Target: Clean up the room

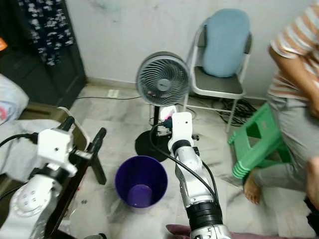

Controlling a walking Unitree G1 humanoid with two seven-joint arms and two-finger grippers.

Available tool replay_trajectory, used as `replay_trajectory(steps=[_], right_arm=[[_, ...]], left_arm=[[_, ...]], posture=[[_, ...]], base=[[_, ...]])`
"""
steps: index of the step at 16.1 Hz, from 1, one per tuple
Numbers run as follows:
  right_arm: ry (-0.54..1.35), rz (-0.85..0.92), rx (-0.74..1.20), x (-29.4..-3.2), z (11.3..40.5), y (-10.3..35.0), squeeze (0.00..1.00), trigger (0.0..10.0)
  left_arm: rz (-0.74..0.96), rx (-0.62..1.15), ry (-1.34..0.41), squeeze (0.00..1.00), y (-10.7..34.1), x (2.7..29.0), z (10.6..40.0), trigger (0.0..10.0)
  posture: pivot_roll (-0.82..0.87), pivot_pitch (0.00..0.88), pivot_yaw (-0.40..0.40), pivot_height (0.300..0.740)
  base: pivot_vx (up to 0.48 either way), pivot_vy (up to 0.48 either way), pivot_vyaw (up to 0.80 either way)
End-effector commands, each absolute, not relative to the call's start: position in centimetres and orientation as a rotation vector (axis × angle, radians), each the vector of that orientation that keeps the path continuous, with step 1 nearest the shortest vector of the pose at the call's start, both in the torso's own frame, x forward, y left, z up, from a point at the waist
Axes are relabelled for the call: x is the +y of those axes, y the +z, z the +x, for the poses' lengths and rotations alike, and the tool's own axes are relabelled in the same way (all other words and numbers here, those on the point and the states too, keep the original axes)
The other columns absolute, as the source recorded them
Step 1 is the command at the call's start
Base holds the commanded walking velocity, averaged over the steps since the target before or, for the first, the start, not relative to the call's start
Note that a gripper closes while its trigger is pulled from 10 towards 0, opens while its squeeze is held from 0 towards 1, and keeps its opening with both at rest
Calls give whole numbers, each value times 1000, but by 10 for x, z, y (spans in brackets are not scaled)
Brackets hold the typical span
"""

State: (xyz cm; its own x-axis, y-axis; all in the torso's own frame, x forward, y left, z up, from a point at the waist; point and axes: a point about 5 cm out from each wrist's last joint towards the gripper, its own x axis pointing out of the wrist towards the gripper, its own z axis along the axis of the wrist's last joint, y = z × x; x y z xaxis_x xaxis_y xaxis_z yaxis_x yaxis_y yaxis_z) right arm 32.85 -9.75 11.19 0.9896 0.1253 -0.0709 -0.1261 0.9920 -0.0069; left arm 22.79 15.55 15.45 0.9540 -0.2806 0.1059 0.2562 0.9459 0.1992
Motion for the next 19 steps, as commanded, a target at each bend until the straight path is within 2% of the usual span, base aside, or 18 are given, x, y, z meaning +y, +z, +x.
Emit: replay_trajectory(steps=[1,3,6,9,10,12,14,19], right_arm=[[98,-8,93,-98,332,111,0,10000],[78,-32,116,-96,334,108,0,10000],[23,-20,130,-97,337,107,0,10000],[2,-78,98,-97,340,110,0,10000],[-21,-60,137,-97,341,105,0,10000],[-49,-60,161,-99,342,103,0,10000],[-129,-40,240,-105,346,95,0,10000],[-172,-64,333,-128,343,75,0,10000]], left_arm=[[206,-145,-340,0,158,152,222,10000],[232,-127,-370,0,157,154,213,10000],[231,-115,-392,0,159,156,205,10000],[244,-119,-462,0,162,149,201,10000],[264,-112,-533,0,162,147,194,10000],[260,-101,-550,0,162,147,192,10000],[267,-90,-584,0,164,147,187,10000],[282,-66,-606,0,170,152,175,10000]], posture=[[104,140,-73,740],[125,153,-67,740],[142,166,-57,740],[149,176,-52,740],[156,182,-50,740],[164,187,-47,740],[186,204,-41,740],[224,237,15,740]], base=[[0,0,0],[0,0,0],[0,0,738],[0,0,0],[0,0,0],[0,0,0],[0,0,0],[0,0,0]])
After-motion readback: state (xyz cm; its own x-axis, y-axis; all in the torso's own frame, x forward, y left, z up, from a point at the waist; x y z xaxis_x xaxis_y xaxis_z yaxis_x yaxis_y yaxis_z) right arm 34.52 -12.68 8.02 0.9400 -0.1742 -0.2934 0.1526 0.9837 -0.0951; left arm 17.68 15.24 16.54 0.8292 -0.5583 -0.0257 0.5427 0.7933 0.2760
